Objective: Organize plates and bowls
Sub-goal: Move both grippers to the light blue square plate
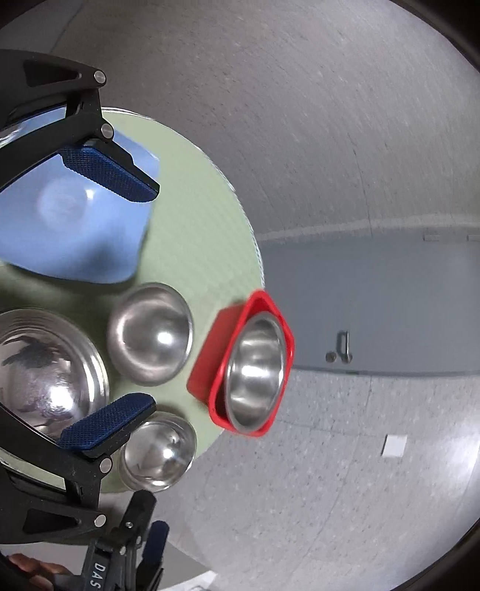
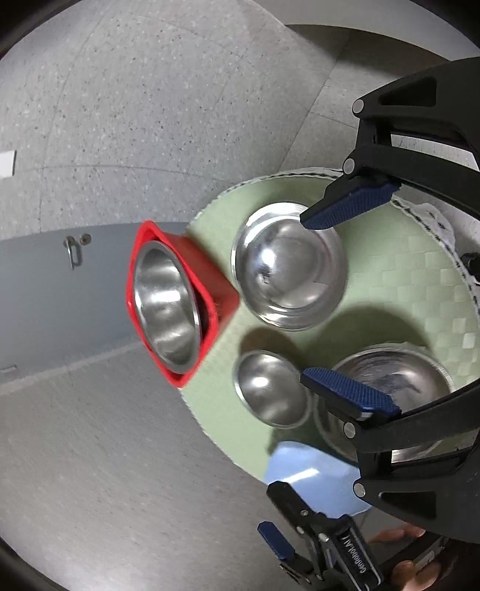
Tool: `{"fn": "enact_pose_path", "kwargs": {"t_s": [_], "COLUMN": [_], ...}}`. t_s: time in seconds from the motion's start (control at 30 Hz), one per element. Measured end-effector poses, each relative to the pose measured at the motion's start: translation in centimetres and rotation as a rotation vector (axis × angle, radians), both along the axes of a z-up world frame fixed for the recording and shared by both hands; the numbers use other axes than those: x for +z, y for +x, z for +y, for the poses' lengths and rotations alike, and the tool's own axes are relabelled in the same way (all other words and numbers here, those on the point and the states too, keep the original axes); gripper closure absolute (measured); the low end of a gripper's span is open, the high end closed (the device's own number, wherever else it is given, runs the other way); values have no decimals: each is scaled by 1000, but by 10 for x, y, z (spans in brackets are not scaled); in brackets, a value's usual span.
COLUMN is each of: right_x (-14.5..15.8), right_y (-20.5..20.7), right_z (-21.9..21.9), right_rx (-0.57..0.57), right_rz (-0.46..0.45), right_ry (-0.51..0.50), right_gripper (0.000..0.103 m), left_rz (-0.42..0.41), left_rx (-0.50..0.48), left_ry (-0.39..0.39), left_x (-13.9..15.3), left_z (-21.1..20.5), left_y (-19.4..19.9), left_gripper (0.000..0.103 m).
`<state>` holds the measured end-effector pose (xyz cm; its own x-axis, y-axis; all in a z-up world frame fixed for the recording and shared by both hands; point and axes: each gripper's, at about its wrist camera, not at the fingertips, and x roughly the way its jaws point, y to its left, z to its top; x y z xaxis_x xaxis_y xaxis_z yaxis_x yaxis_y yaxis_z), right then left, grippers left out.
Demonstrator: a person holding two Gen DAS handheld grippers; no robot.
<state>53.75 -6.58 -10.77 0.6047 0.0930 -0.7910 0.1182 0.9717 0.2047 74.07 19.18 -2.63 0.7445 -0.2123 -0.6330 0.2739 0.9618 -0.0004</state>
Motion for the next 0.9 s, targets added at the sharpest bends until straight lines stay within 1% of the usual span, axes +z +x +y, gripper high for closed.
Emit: {"fn": "enact_pose_path", "kwargs": {"t_s": [0.07,0.27,0.4,0.6,0.63,0.67,0.7,0.73,0.8,0.83,0.87,0.9], "right_x": [-4,-16,-25,-36,-38,-41,-44,-47,-54,-58,-60,-64], "right_y": [-4,-13,-16,-21,-21,-20,-20,-20,-18,-17,-16,-15], "right_z": [1,1,5,20,23,25,29,31,38,40,42,44], "right_rx": [24,72,111,167,174,182,194,200,221,226,228,227], "right_rz": [8,31,55,76,85,95,108,117,142,154,163,177], "right_ry": [-5,-17,-14,-3,1,8,15,19,28,35,38,42], "right_gripper": [24,24,24,24,24,24,24,24,25,27,32,34], "left_rz": [17,59,84,125,134,146,162,179,208,224,236,242], "left_rx": [20,88,116,122,116,107,93,75,49,35,17,7], "left_ry": [-11,-2,12,44,48,54,59,63,77,81,79,84], "left_x": [-3,-15,-22,-32,-34,-37,-40,-44,-51,-54,-57,-58], "left_z": [-1,-6,-13,-20,-21,-24,-26,-28,-33,-34,-35,-37], "left_y": [-10,-36,-38,-37,-35,-35,-33,-32,-28,-26,-23,-21], "left_gripper": [1,1,1,1,3,6,11,14,24,26,28,29]}}
